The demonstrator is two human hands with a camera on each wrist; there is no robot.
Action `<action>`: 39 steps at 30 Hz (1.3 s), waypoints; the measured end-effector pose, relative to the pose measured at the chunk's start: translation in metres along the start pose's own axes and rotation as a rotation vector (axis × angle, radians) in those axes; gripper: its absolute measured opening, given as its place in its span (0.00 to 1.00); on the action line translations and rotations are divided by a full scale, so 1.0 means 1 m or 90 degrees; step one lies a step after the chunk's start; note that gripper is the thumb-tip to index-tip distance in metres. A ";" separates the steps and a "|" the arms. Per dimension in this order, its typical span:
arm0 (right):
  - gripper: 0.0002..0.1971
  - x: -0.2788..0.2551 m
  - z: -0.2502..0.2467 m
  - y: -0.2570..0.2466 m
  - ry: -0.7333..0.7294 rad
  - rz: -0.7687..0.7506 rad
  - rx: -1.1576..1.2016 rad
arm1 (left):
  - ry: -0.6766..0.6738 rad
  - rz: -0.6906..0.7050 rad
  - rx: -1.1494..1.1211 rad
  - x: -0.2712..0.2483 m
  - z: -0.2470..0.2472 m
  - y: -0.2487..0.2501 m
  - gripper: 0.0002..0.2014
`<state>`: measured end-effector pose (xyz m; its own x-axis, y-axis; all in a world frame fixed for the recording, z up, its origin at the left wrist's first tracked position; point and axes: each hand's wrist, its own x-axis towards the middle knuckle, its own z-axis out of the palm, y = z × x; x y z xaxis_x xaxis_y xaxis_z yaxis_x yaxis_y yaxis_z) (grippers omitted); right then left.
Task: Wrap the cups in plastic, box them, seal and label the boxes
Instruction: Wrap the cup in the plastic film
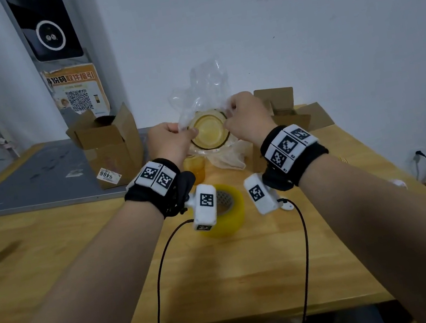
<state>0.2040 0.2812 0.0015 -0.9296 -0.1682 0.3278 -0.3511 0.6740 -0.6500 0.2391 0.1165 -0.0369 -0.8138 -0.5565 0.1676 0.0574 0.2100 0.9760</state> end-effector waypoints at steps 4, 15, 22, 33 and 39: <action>0.11 0.003 0.005 0.011 0.043 0.014 -0.015 | -0.014 0.020 0.018 -0.002 0.007 0.000 0.15; 0.15 0.009 -0.007 0.007 -0.045 0.008 0.007 | -0.111 0.077 0.083 0.004 0.008 0.010 0.07; 0.14 0.008 -0.018 -0.003 -0.032 0.027 -0.059 | -0.121 0.070 0.140 0.005 0.012 0.014 0.06; 0.14 0.003 -0.011 -0.005 0.035 0.028 -0.118 | 0.010 0.083 0.163 -0.003 0.017 0.014 0.04; 0.12 0.005 -0.012 -0.002 0.013 0.046 -0.118 | -0.071 0.070 0.126 0.000 0.008 0.010 0.07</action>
<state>0.2011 0.2878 0.0129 -0.9485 -0.1019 0.3000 -0.2559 0.8046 -0.5359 0.2348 0.1246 -0.0287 -0.8685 -0.4316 0.2440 0.0433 0.4242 0.9045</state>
